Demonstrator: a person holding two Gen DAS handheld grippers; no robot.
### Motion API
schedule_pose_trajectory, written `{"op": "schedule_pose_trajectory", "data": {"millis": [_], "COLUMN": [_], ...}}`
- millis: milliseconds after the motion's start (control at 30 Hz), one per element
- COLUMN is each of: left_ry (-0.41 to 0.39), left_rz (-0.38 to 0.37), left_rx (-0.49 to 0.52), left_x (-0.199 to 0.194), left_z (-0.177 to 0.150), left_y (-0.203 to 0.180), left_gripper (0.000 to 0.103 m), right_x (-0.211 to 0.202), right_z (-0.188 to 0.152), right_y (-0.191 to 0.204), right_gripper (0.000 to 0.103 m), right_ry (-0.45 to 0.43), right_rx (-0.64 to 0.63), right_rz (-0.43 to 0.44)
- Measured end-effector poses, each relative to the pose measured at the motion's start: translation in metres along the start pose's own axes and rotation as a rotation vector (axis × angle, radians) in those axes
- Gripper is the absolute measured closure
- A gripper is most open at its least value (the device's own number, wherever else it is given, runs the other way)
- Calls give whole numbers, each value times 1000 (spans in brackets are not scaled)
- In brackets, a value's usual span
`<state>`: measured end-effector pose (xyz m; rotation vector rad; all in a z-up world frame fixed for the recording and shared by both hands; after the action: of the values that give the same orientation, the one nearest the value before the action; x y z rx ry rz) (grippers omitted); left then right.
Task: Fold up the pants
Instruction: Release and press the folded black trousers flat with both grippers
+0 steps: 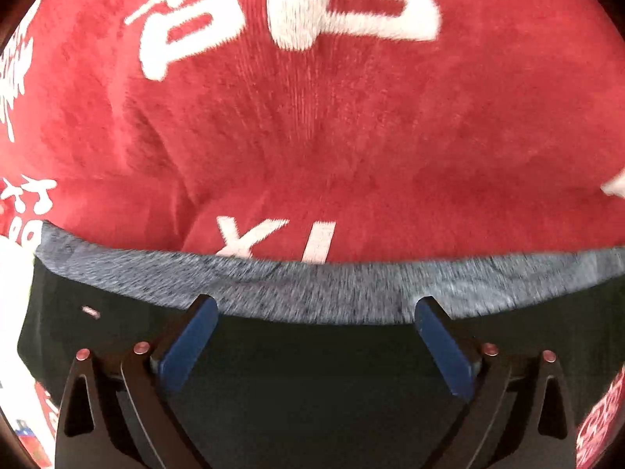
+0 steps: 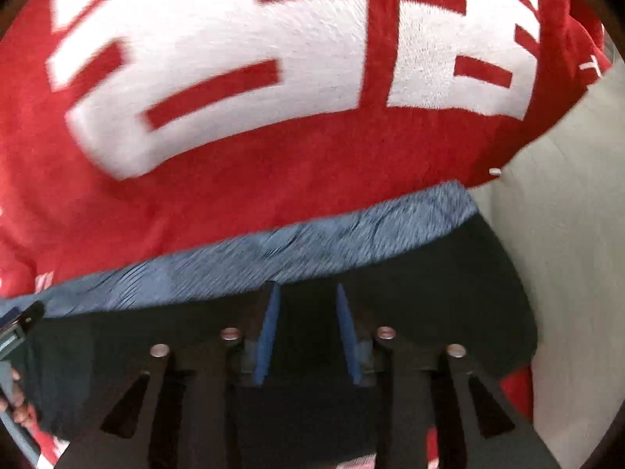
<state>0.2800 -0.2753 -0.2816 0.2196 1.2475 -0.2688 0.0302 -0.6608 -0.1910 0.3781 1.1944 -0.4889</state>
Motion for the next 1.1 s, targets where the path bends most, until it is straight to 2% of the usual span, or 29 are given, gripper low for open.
{"op": "schedule_pose_trajectory", "data": {"millis": [67,133,233,267,300,367,467,667,867,1100], "left_ry": [2,18,105,129,133,103,101,95,93,85], "left_rz": [3,7,0,10,5,-11,-27,-36,-28,-5], "left_rx": [12,8,3,11,10,-17,-35,-22,-11,5], "left_x": [-12,-19,-9,-8,-5,-7,2,6,2,-11], "left_z": [-12,-24,-51,-72,-79,-84,-89,-98,-90,-91], "left_y": [1,6,11,6,6,9,22,35,23,10], "left_gripper": [1,1,1,1,1,1,1,0,0,0], "right_x": [-16,-27,-27,-23,-16,-8,-7,-2,12,14], "right_z": [-18,-35,-56,-55,-63,-78,-88,-100,-87,-71], "right_y": [10,20,41,47,54,64,67,90,114,98], "right_gripper": [52,50,44,41,39,35,23,23,21,20], "right_ry": [-1,10,43,56,80,97,82,101,123,136], "right_rx": [-14,-18,-22,-30,-35,-52,-106,-100,-107,-107], "right_rz": [21,56,96,94,87,55,32,10,2,52]}}
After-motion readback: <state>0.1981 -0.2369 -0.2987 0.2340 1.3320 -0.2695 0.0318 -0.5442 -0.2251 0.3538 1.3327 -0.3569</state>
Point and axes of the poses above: each gripper's, at about its wrist camera, not at the fingertips, and x roughly the way its jaws point, y to its left, z to its top, the point moved 3 cm from there along x, roughly the way its jaws point
